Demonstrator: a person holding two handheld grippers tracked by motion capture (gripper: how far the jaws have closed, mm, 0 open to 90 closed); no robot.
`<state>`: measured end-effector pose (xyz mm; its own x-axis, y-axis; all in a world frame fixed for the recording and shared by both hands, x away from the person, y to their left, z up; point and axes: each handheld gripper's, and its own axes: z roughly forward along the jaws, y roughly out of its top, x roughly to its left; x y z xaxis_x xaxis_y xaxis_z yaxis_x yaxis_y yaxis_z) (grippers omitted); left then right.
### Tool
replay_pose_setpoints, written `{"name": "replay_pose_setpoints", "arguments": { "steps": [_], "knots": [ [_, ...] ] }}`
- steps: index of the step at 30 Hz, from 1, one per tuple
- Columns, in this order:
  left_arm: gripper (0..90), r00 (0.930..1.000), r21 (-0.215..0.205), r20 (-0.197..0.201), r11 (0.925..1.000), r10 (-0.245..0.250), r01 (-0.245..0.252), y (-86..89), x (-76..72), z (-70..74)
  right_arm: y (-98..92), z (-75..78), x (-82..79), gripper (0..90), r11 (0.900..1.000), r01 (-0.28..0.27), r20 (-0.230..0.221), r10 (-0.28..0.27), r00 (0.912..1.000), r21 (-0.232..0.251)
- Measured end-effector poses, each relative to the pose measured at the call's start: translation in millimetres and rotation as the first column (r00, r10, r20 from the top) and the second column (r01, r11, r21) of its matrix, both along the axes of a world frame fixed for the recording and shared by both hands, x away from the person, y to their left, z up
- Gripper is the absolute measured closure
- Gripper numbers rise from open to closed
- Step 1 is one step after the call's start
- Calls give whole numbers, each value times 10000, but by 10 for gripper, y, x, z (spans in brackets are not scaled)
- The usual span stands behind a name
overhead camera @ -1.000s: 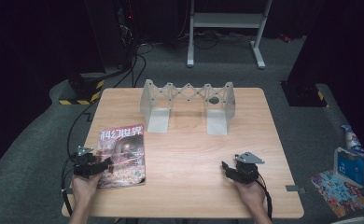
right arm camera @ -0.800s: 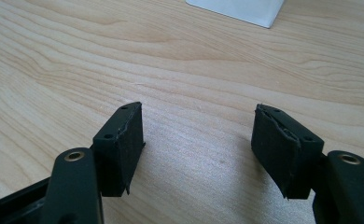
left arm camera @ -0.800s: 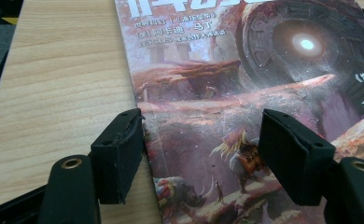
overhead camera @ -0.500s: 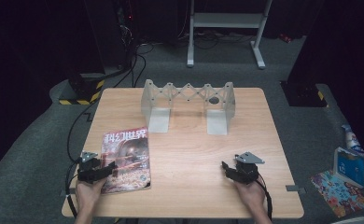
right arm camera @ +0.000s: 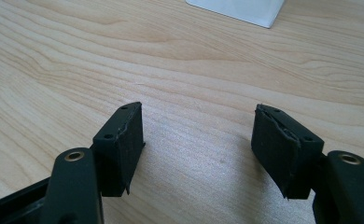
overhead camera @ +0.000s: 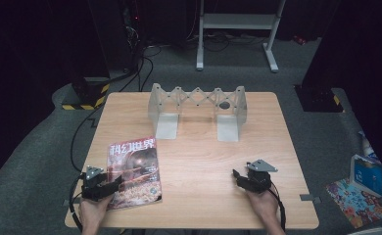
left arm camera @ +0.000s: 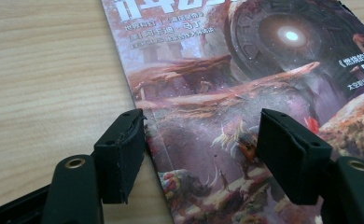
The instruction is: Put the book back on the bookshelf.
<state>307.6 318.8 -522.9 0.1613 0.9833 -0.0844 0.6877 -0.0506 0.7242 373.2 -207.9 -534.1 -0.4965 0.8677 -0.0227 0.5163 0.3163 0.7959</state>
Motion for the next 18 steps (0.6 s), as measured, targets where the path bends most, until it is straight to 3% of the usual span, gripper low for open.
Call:
{"name": "replay_pose_setpoints", "arguments": {
  "steps": [6,18],
  "knots": [
    [344,10000,346,-7,9994,83,-83,-98,-86,22,2,0,-1,341,10000,6,-11,-6,10000,3],
    [344,9994,308,-307,9994,-176,185,-340,-88,52,3,0,0,341,10000,16,-12,-16,10000,18]
  ]
}}
